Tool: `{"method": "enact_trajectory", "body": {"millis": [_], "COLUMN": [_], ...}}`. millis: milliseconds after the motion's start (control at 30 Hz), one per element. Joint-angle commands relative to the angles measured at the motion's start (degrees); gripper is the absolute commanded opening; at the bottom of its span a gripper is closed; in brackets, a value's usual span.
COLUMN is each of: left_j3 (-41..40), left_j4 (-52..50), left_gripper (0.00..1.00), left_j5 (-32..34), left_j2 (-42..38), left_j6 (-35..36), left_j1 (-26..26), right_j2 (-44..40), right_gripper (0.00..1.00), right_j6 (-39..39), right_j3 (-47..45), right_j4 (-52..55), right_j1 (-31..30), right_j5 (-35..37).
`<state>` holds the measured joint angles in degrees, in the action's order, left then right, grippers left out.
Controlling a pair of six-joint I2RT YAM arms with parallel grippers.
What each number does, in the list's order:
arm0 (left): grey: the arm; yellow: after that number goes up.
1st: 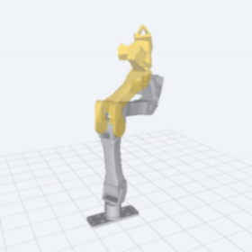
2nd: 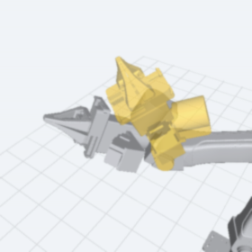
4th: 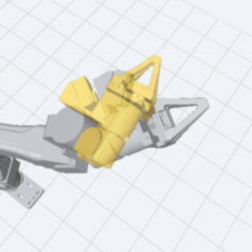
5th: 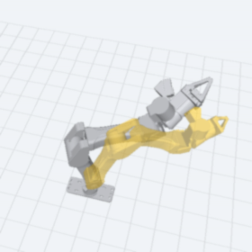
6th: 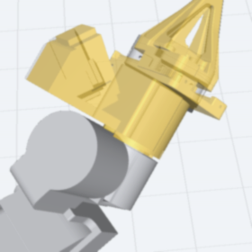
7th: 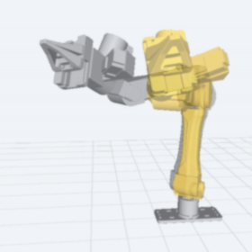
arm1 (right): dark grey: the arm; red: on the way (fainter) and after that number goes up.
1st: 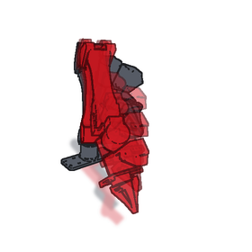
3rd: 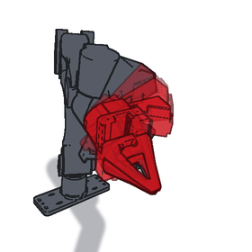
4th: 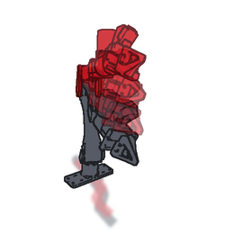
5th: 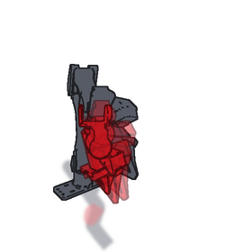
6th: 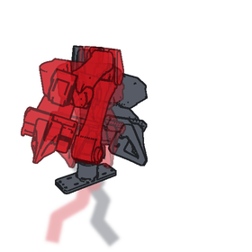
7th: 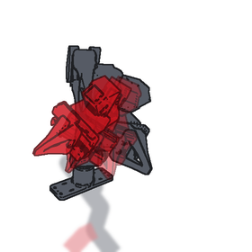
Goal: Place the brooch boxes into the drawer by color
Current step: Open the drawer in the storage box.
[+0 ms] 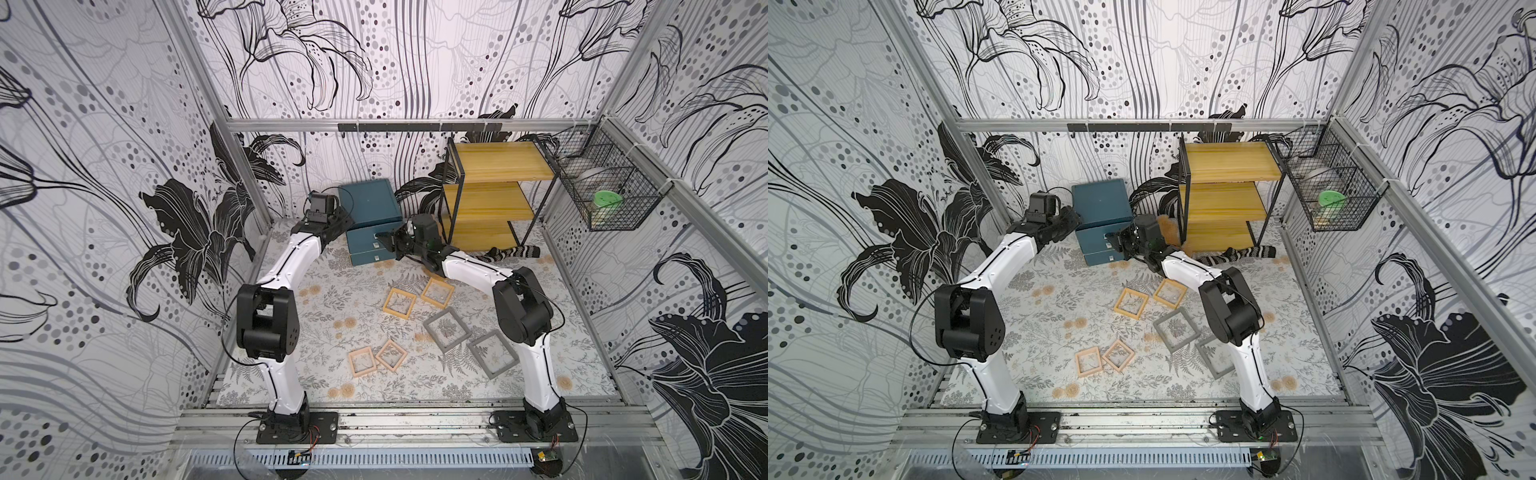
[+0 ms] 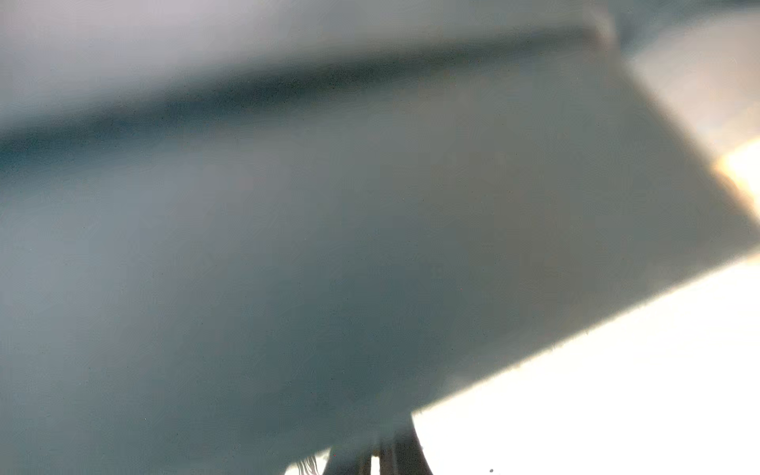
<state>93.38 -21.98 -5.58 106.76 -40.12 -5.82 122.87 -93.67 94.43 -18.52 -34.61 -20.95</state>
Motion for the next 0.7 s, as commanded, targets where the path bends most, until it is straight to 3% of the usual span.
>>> {"method": "enact_trajectory", "body": {"millis": [0, 667], "left_j3": [-0.31, 0.13], "left_j4": [-1.82, -1.67], "left_gripper": [0.55, 0.54], "left_j5": [-0.3, -0.91], "left_j2": [1.12, 1.52], "left_j6": [1.03, 0.23], "left_j1": [-0.06, -0.06], "right_j2": [-4.33, -15.93], "right_gripper": [0.0, 0.0], "right_j6": [-1.2, -2.66], "right_j3": [-5.02, -18.07], "right_j4": [2.75, 5.88], "right_j1": [-1.02, -3.53], "right_j5": [0.71, 1.52]}}
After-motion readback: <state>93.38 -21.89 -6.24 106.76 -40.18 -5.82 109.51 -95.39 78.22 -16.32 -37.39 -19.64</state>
